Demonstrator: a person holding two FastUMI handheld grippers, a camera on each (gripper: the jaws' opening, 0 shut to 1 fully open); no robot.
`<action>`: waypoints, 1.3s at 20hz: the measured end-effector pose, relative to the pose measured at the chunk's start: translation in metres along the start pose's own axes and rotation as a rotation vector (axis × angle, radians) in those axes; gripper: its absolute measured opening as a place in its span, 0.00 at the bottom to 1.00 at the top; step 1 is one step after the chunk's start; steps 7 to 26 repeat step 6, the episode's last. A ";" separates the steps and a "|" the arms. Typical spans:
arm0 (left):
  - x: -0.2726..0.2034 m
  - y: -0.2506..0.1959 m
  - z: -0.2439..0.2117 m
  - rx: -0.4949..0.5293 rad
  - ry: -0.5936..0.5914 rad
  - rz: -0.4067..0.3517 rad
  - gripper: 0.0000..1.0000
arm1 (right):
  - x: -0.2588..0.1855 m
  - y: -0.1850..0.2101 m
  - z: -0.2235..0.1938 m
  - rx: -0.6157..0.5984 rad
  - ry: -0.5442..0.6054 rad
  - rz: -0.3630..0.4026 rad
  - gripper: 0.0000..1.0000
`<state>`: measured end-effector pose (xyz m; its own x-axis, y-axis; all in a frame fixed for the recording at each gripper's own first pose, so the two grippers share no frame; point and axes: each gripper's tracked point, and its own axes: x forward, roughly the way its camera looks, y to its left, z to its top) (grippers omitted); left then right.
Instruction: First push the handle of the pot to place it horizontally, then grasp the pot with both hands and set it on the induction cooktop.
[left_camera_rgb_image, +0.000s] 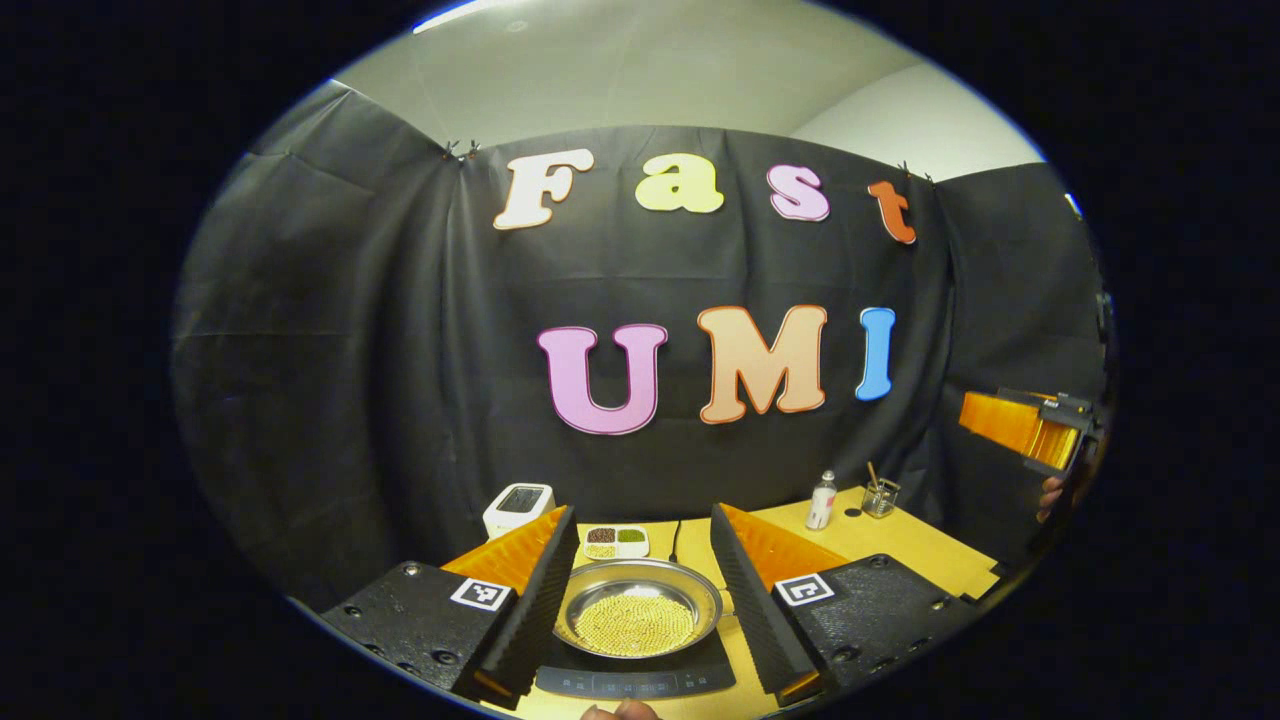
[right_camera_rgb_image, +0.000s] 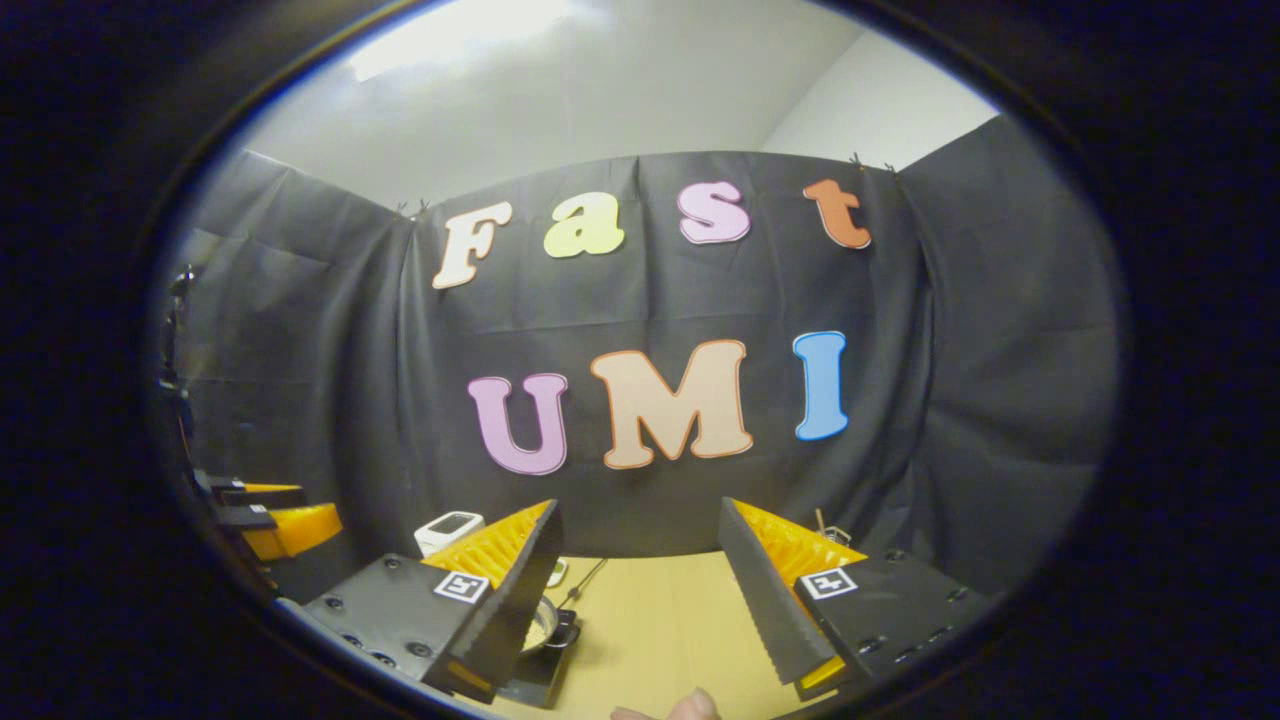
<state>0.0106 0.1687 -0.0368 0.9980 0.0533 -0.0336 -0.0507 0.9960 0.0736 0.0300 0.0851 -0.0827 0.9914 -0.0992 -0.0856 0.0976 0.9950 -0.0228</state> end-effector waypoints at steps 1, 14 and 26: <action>-0.005 -0.003 0.005 -0.001 -0.020 -0.005 0.81 | -0.004 -0.002 -0.001 0.005 0.003 -0.005 0.93; -0.007 -0.020 -0.001 -0.001 0.019 -0.020 0.82 | -0.013 -0.010 -0.003 0.006 0.007 -0.001 0.93; -0.007 -0.020 -0.001 -0.001 0.019 -0.020 0.82 | -0.013 -0.010 -0.003 0.006 0.007 -0.001 0.93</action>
